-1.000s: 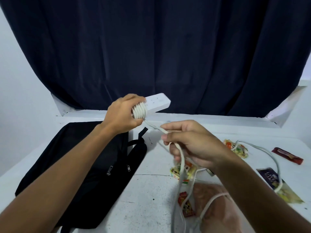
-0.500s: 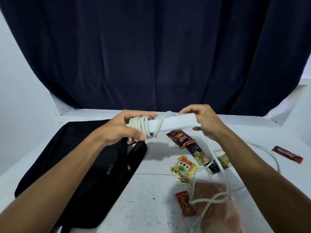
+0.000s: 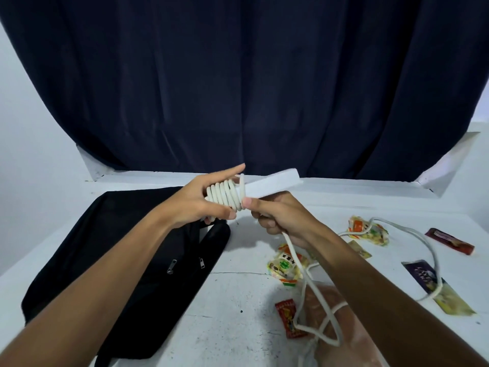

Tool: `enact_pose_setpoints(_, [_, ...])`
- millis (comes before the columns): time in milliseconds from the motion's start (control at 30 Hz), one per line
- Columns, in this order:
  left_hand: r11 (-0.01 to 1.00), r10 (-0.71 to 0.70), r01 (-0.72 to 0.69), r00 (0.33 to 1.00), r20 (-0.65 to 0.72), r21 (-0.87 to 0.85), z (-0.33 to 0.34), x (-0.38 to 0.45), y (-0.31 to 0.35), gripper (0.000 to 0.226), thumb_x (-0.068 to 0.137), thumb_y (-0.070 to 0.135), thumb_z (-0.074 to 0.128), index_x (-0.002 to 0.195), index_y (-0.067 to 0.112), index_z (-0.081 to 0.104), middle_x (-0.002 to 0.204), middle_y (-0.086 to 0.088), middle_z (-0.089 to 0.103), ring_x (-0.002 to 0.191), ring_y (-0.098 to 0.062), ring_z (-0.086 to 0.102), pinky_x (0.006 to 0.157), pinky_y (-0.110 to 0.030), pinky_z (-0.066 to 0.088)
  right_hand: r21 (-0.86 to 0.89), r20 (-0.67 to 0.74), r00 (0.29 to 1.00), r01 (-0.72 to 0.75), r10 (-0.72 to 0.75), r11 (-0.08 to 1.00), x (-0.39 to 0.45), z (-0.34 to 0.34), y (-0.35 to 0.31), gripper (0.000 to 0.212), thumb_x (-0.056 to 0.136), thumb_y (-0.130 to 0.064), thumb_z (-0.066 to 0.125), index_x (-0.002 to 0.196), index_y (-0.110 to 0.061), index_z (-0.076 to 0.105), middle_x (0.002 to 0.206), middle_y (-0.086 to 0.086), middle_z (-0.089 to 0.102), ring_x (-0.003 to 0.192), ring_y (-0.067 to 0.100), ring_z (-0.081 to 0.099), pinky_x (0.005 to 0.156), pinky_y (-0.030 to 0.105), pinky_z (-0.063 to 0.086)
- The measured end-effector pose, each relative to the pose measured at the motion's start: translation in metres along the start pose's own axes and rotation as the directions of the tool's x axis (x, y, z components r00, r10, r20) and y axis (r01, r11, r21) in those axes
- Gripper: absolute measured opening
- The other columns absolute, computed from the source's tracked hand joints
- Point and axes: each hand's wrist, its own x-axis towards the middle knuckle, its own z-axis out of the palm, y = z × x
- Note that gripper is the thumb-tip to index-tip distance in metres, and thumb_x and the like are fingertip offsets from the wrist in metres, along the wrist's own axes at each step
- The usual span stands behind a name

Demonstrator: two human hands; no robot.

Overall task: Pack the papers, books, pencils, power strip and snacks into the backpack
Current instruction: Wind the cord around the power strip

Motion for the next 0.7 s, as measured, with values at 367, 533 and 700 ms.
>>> enact_pose_setpoints(367, [1.0, -0.013, 0.016, 0.984, -0.18, 0.015, 0.014, -0.002, -0.004, 0.062, 0.061, 0.007, 0.08, 0.115, 0.024, 0.056, 0.105, -0.019, 0.058, 0.068, -0.025, 0.052, 0.044, -0.028, 0.043, 0.174, -0.11, 0.993, -0.025, 0.045, 0.984, 0.002, 0.012, 0.02, 0.018, 0.08, -0.03, 0.074, 0.074, -0.015, 0.067, 0.058, -0.004, 0.034, 0.048, 0.007, 0.026, 0.042, 0.02, 0.015])
enact_pose_setpoints(533, [1.0, -0.012, 0.015, 0.979, -0.201, 0.01, 0.015, -0.001, -0.003, 0.059, 0.064, 0.0, 0.082, 0.114, 0.021, 0.059, 0.094, -0.009, 0.057, 0.064, -0.022, 0.052, 0.042, -0.025, 0.042, 0.022, -0.305, 0.943, 0.148, -0.134, 0.989, -0.002, 0.022, 0.023, 0.039, 0.081, -0.034, 0.073, 0.047, -0.02, 0.059, 0.046, -0.006, 0.036, 0.043, 0.008, 0.029, 0.043, 0.02, 0.026])
enact_pose_setpoints(700, [1.0, -0.025, 0.027, 0.977, -0.212, 0.006, 0.016, -0.002, -0.004, 0.056, 0.061, 0.012, 0.081, 0.113, 0.022, 0.063, 0.09, -0.006, 0.058, 0.061, -0.022, 0.053, 0.043, -0.027, 0.043, -0.069, -0.386, 0.898, 0.198, -0.209, 0.978, -0.002, 0.028, 0.027, 0.048, 0.079, -0.038, 0.073, 0.048, -0.012, 0.047, 0.045, -0.004, 0.032, 0.043, 0.008, 0.028, 0.048, 0.023, 0.029])
